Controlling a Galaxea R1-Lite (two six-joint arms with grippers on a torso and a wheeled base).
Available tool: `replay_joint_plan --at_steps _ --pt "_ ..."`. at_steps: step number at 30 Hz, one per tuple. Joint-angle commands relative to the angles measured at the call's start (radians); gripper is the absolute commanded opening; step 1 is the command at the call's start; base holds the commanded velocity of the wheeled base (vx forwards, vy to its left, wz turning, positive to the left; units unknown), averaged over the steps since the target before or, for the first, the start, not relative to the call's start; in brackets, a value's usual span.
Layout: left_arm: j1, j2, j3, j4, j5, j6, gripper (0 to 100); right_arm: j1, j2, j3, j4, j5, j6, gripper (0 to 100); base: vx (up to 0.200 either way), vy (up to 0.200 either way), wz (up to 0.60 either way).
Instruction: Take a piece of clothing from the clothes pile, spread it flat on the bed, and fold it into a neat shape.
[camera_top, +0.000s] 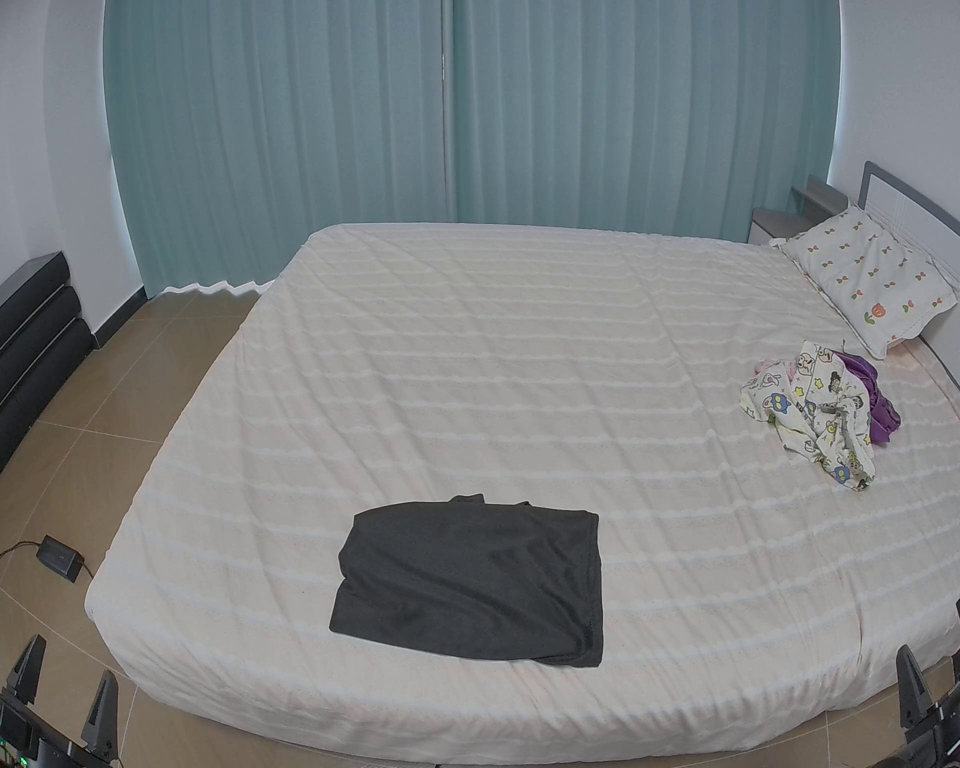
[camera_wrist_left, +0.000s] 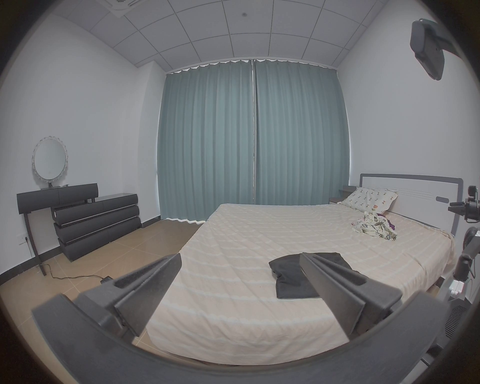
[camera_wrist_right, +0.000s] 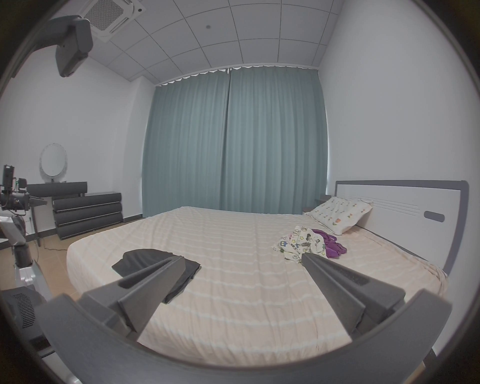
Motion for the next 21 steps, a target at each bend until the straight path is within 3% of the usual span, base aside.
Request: replay_joint_plan --at_steps 1,9,10,13,21 --pt "0.0 -0.01 0.018 0.0 0.001 -0.001 100 0.0 -0.01 0.016 0.003 -0.032 0.013 100 0.0 0.0 0.0" --pt "0.0 -0.01 0.018 0.0 0.001 -0.001 100 0.0 -0.01 0.016 0.005 0.069 0.024 100 0.0 0.0 0.0" --pt "0.0 -0.01 0.018 0.0 0.001 -0.002 100 0.0 -0.008 0.015 0.009 0.088 0.091 100 0.0 0.0 0.0" --pt "0.0 -0.01 0.018 0.0 0.002 -0.001 100 0.001 -0.008 0.013 0.015 0.118 0.107 100 0.0 0.0 0.0" --pt "0.0 -0.01 0.018 0.0 0.001 -0.001 100 -0.002 -0.007 0.007 0.028 0.068 0.101 100 0.0 0.0 0.0"
